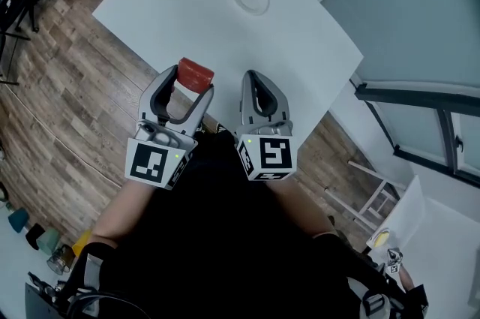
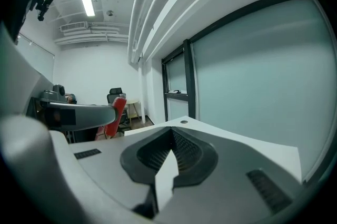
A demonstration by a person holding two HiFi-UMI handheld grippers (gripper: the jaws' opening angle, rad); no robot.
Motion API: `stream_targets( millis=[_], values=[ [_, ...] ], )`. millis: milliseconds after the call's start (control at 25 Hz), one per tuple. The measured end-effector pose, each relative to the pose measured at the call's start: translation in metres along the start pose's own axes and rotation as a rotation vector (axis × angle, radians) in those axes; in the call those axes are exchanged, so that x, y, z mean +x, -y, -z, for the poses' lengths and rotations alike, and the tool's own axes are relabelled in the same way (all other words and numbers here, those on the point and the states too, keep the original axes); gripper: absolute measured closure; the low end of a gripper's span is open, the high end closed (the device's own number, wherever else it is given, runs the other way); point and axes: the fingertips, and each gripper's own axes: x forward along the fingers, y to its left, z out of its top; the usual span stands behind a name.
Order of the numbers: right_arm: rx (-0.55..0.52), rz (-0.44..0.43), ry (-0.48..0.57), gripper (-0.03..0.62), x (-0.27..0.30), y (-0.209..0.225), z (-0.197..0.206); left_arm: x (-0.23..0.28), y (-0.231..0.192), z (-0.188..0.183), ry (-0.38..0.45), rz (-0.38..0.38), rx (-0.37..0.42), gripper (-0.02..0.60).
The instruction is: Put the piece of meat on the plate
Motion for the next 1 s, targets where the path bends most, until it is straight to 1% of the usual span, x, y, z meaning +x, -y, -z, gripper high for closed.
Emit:
stream_targets(
  millis=[160, 320, 440, 600, 840, 1000],
  values=[
    [0.007, -0.003, -0.005, 0.591, 0.008, 0.007, 0.0, 0.014, -0.003, 0.001, -0.006, -0.005, 0.001, 0.3],
    [0.007, -0.014, 0.003, 0.591, 0.013, 0.028, -0.006, 0.034, 0.005, -0.009, 0.004, 0.002, 0.007, 0.301],
    [0.01, -0.015, 0.017, 0.591, 0.017, 0.048, -0.014, 0.052, 0.016, -0.02, 0.036, 0.017, 0.024, 0.301],
    [0.04, 0.0, 0.039, 0.591, 0.035, 0.073, -0.018, 0.075, 0.014, -0.004, -0.048, -0.005, 0.04, 0.3],
    [0.061, -0.001, 0.03, 0.591, 0.057, 0.096, -0.009, 0.103, 0.016, 0.011, -0.1, -0.002, 0.068, 0.301],
    [0.073, 0.033, 0.0, 0.591, 0.076, 0.11, 0.001, 0.128, 0.002, 0.021, -0.132, 0.018, 0.078, 0.301]
  ],
)
